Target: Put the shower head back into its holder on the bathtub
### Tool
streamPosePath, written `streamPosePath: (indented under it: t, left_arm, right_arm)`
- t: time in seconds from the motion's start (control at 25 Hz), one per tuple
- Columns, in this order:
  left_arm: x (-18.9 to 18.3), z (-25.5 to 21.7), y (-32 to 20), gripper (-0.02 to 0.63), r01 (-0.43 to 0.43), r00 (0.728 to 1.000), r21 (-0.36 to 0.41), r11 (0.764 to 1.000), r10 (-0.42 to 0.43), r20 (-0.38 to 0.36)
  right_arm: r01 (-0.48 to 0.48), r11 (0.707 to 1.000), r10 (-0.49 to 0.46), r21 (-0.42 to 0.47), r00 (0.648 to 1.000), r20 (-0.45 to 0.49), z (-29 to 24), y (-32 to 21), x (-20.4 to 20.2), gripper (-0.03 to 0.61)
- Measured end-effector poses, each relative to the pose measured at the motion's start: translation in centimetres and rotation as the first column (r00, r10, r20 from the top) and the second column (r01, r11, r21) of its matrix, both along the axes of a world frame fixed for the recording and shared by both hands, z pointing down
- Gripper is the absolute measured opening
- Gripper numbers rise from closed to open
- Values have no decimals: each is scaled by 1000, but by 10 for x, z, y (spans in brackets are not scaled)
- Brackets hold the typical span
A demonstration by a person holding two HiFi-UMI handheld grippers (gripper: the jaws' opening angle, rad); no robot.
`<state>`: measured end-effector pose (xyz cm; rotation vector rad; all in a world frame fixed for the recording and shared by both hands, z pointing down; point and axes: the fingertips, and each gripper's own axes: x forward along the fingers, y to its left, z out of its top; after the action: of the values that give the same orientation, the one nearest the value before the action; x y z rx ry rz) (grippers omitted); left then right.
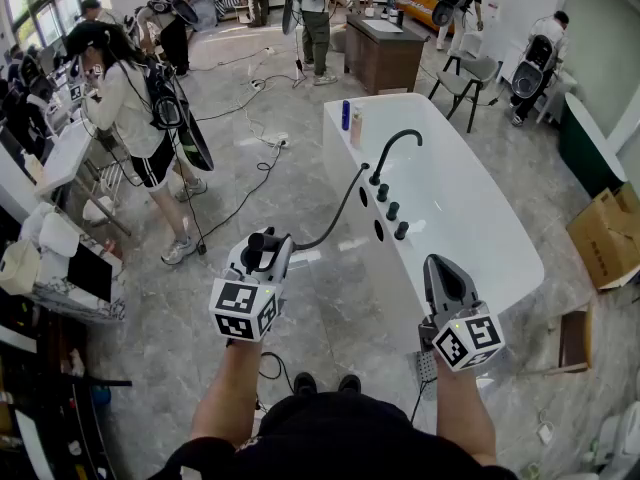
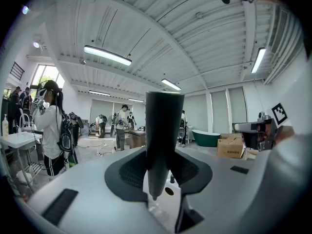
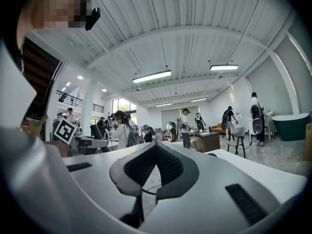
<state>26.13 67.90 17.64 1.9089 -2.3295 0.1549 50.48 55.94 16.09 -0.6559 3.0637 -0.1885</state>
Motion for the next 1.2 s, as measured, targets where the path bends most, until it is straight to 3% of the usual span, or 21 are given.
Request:
streamPosePath:
  t: [0.6,1.04,1.2]
  left_arm:
    - [28,-8,-21,140,-37,999,17,999,37,-2]
    - [65,-30,-58,140,-35,999,42,999,34,27]
    - [66,-34,-70,140,-45,998,50,998,43,38]
  right_arm:
    - [18,999,-17,47,1000,-23,-3,-7,6,11]
    - [18,998,-16,61,999,-39,5,-29,59,13]
    - [20,999,-19,32,999,-36,15,-38,59,14]
